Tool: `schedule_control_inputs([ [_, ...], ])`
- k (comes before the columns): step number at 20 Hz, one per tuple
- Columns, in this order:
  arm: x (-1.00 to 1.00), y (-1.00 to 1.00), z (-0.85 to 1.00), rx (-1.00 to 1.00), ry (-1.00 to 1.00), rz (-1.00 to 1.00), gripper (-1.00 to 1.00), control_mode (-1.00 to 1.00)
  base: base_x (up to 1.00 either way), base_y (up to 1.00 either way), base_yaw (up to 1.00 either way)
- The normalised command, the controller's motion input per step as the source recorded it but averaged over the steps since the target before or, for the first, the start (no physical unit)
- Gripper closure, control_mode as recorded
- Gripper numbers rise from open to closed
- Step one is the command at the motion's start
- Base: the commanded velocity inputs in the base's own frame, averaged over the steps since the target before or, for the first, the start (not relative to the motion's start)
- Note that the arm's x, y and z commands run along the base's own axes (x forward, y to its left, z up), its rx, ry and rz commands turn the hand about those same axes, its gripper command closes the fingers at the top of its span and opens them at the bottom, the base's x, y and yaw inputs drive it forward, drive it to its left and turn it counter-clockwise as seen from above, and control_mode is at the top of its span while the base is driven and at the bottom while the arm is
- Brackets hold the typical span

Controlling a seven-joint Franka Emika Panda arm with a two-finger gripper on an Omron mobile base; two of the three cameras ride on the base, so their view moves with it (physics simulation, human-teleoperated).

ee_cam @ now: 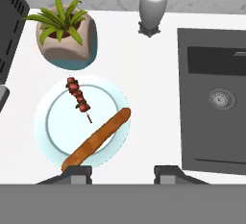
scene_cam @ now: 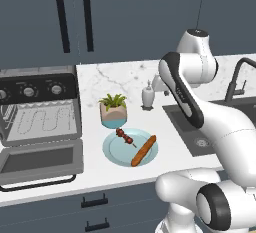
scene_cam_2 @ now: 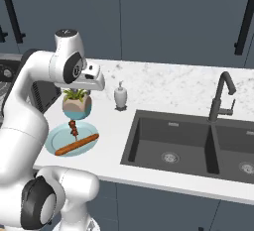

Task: Pick up the kebab skewer and baguette bread, and place them inside the toaster oven. Close the toaster oven door and start by setting the timer.

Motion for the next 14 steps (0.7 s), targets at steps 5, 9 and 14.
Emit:
schedule_control_inputs([
  [5,0.00,0.00,0.00,0.00,0.00,0.00,-1.00,1.00,0.00,0.00,0.00],
  [9,0.00,0.00,0.00,0.00,0.00,0.00,-1.00,1.00,0.00,0.00,0.00],
  [14,0.00,0.00,0.00,0.00,0.00,0.00,-1.00,1.00,-0.01,0.00,0.00],
])
